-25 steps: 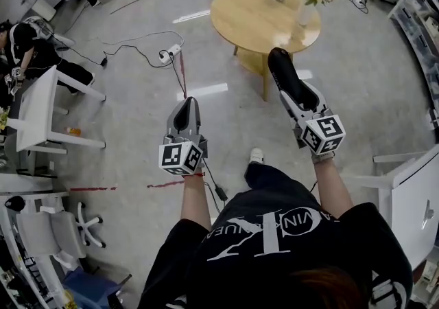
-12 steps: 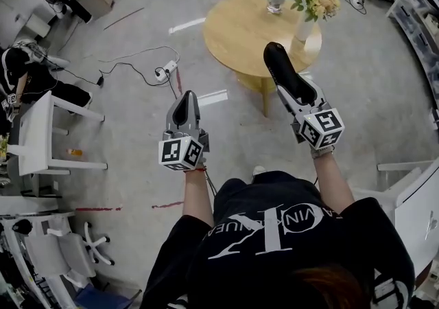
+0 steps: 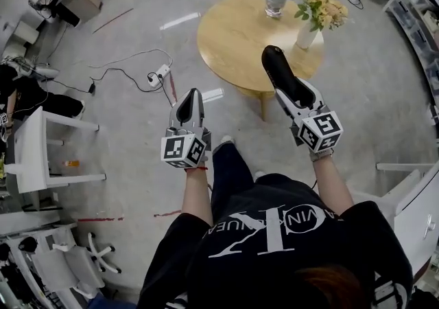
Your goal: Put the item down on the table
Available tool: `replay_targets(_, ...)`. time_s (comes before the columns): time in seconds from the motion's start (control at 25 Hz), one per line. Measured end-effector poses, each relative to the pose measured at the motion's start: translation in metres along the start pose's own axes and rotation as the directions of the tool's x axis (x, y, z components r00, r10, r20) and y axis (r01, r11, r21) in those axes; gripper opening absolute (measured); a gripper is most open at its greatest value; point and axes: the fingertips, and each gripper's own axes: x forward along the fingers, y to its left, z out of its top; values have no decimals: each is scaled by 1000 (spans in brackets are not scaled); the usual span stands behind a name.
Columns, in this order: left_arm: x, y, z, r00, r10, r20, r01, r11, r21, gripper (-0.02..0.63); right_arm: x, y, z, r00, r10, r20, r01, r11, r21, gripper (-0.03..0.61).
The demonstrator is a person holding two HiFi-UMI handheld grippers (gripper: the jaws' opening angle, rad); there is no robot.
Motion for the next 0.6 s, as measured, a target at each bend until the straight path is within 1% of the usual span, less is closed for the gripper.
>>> replay_targets(0.16,50,11,5,998,-69,-7,69,998,-2,12,25,-18,2,999,-43,-20,44,999,10,261)
replay_targets(0.28,83,25,9,995,-103,-13,103,995,-6,12,47,-31,7,997,-67,-23,68,998,17,261)
replay_targets(0.6,142,56,-11,981,-175,-86,172,984,-34,12,95,-51,-2,990,-123,-62,127,990,54,261)
